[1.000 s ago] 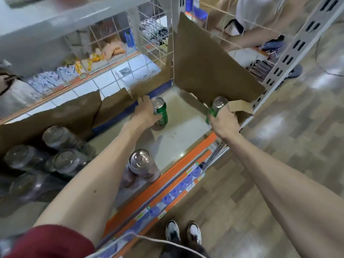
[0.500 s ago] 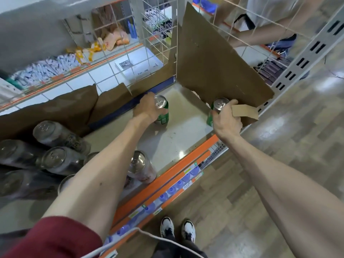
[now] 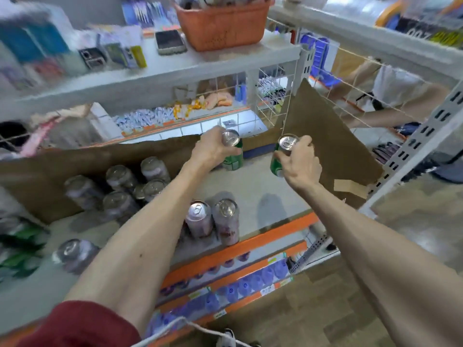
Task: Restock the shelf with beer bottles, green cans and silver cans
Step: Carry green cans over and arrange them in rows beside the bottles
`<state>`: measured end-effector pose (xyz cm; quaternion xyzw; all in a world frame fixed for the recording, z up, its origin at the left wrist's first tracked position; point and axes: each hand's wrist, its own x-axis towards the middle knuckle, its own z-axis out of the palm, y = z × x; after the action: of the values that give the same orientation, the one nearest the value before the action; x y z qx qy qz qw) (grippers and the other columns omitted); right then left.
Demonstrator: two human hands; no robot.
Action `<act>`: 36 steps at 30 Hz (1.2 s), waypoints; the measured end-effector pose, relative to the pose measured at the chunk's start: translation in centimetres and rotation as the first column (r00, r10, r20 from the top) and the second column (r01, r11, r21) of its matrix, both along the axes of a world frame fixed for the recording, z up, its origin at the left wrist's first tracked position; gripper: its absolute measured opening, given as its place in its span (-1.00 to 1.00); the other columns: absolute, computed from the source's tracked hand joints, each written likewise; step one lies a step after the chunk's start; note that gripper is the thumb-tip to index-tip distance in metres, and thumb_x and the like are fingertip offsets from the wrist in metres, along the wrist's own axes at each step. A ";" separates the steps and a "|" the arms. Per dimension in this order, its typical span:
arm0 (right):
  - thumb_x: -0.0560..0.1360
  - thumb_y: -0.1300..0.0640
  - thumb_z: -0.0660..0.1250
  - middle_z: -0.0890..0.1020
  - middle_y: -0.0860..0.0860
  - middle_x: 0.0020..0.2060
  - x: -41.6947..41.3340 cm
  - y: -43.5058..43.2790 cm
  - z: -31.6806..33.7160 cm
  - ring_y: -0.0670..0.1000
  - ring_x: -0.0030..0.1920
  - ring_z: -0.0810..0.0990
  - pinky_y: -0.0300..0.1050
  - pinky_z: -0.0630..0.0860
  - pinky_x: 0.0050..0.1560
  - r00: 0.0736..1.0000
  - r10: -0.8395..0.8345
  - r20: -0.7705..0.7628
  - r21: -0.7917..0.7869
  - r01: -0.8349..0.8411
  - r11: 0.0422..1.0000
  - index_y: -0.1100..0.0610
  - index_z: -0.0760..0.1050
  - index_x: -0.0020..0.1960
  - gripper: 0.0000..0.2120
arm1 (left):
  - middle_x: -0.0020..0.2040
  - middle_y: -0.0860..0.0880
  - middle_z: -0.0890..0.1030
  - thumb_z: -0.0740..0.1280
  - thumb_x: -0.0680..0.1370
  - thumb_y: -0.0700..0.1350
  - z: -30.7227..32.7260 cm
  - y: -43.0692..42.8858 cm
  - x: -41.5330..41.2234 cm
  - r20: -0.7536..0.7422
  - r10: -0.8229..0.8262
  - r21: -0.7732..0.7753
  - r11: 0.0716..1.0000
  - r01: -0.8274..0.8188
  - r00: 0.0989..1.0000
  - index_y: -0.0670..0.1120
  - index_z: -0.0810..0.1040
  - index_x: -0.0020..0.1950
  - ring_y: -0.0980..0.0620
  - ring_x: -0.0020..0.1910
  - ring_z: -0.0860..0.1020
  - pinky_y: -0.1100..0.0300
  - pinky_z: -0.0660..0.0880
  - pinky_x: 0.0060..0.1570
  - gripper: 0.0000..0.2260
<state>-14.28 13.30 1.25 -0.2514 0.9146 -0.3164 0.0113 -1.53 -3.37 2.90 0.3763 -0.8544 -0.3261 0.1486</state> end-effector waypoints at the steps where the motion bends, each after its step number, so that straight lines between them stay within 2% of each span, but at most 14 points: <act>1: 0.52 -0.10 0.38 0.50 0.21 0.20 0.9 -0.7 0.9 0.33 0.14 0.55 0.05 0.37 -0.06 0.999 0.032 -0.013 -0.013 -0.032 0.999 0.23 0.27 0.23 -0.48 | 0.06 -0.07 0.60 0.54 0.35 0.09 0.9 -0.3 1.6 -0.021 0.032 -0.021 0.999 -0.033 0.999 -0.08 0.50 0.14 -0.11 0.04 0.57 -0.08 0.52 0.06 -0.53; 6: 0.53 -0.09 0.37 0.51 0.25 0.22 7.2 -4.5 4.5 0.33 0.19 0.53 0.13 0.44 0.05 0.977 0.204 -0.061 -0.035 -0.206 0.978 0.28 0.26 0.29 -0.44 | 0.07 -0.03 0.63 0.56 0.33 0.08 4.8 -1.8 11.1 -0.116 0.219 -0.080 0.970 -0.229 0.969 -0.08 0.54 0.20 -0.05 0.04 0.59 0.00 0.55 0.07 -0.48; 11: 0.50 -0.11 0.39 0.52 0.24 0.21 15.7 -8.4 6.9 0.30 0.17 0.54 0.14 0.46 0.05 0.936 0.343 -0.077 -0.083 -0.349 0.934 0.26 0.24 0.36 -0.36 | 0.15 -0.05 0.63 0.56 0.35 0.10 7.1 -2.2 22.6 -0.140 0.394 -0.148 0.899 -0.412 0.909 -0.09 0.54 0.28 -0.05 0.15 0.58 0.05 0.51 0.14 -0.42; 13: 0.49 -0.12 0.38 0.51 0.23 0.22 19.9 -9.7 7.6 0.30 0.14 0.56 0.16 0.48 0.04 0.909 0.407 -0.090 -0.108 -0.415 0.903 0.24 0.23 0.40 -0.33 | 0.13 -0.03 0.61 0.56 0.36 0.10 7.6 -2.0 27.6 -0.135 0.461 -0.166 0.862 -0.478 0.877 -0.10 0.53 0.29 -0.03 0.13 0.56 0.06 0.50 0.14 -0.43; 17: 0.53 -0.09 0.36 0.48 0.24 0.19 28.8 -11.4 8.4 0.31 0.14 0.55 0.15 0.47 0.02 0.848 0.514 -0.127 -0.086 -0.526 0.846 0.26 0.29 0.27 -0.47 | 0.14 0.00 0.59 0.55 0.37 0.13 8.0 -1.5 37.8 -0.115 0.593 -0.152 0.783 -0.604 0.797 -0.08 0.51 0.29 -0.02 0.13 0.56 0.07 0.51 0.12 -0.43; 20: 0.53 -0.08 0.35 0.50 0.23 0.23 35.2 -12.0 8.3 0.32 0.19 0.52 0.14 0.44 0.07 0.821 0.562 -0.099 -0.082 -0.570 0.818 0.25 0.28 0.28 -0.47 | 0.16 -0.01 0.63 0.56 0.35 0.16 7.9 -0.8 44.8 -0.099 0.665 -0.139 0.727 -0.672 0.740 -0.03 0.55 0.27 -0.04 0.13 0.59 0.14 0.48 0.03 -0.43; 25: 0.53 -0.05 0.37 0.54 0.21 0.20 46.6 -12.4 6.7 0.31 0.17 0.55 0.08 0.44 0.01 0.772 0.632 -0.073 -0.080 -0.636 0.767 0.24 0.30 0.26 -0.51 | 0.09 -0.05 0.65 0.55 0.36 0.18 6.8 0.5 56.2 -0.070 0.708 -0.119 0.694 -0.710 0.703 -0.04 0.57 0.15 -0.07 0.04 0.60 0.01 0.55 0.07 -0.52; 28: 0.52 -0.07 0.37 0.56 0.22 0.19 51.6 -12.6 6.0 0.31 0.16 0.55 0.11 0.45 0.04 0.767 0.639 -0.048 -0.065 -0.641 0.765 0.24 0.31 0.24 -0.51 | -0.01 -0.02 0.64 0.53 0.38 0.18 6.0 1.1 60.6 -0.036 0.700 -0.108 0.707 -0.699 0.713 -0.04 0.58 0.05 -0.05 -0.03 0.60 0.06 0.54 -0.05 -0.60; 30: 0.52 -0.10 0.37 0.57 0.23 0.18 54.0 -12.9 5.6 0.31 0.13 0.55 0.10 0.44 -0.01 0.741 0.670 -0.037 -0.063 -0.671 0.739 0.23 0.31 0.20 -0.51 | -0.06 0.01 0.63 0.53 0.39 0.18 5.6 0.9 62.4 -0.022 0.699 -0.104 0.709 -0.697 0.714 -0.04 0.58 0.02 -0.04 -0.06 0.60 0.10 0.51 -0.12 -0.63; 32: 0.51 -0.13 0.38 0.57 0.22 0.17 55.6 -13.6 5.2 0.30 0.12 0.56 0.05 0.39 -0.07 0.726 0.686 -0.038 -0.064 -0.687 0.724 0.23 0.31 0.20 -0.49 | -0.04 0.02 0.62 0.53 0.39 0.17 5.0 0.3 63.6 -0.029 0.704 -0.088 0.706 -0.703 0.710 -0.05 0.57 0.06 -0.02 -0.07 0.59 0.06 0.53 -0.07 -0.60; 36: 0.50 -0.11 0.39 0.57 0.21 0.17 57.3 -15.2 4.3 0.30 0.12 0.55 0.06 0.41 -0.04 0.703 0.710 -0.039 -0.030 -0.711 0.703 0.22 0.32 0.23 -0.48 | -0.12 0.04 0.62 0.52 0.38 0.21 3.6 -1.3 64.6 0.007 0.689 -0.071 0.723 -0.687 0.724 -0.03 0.58 -0.02 -0.02 -0.13 0.59 0.11 0.44 -0.20 -0.62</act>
<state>42.98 -1.88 5.54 -0.5882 0.7404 -0.3040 0.1156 63.07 -4.68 6.47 0.6666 -0.6660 -0.2145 0.2569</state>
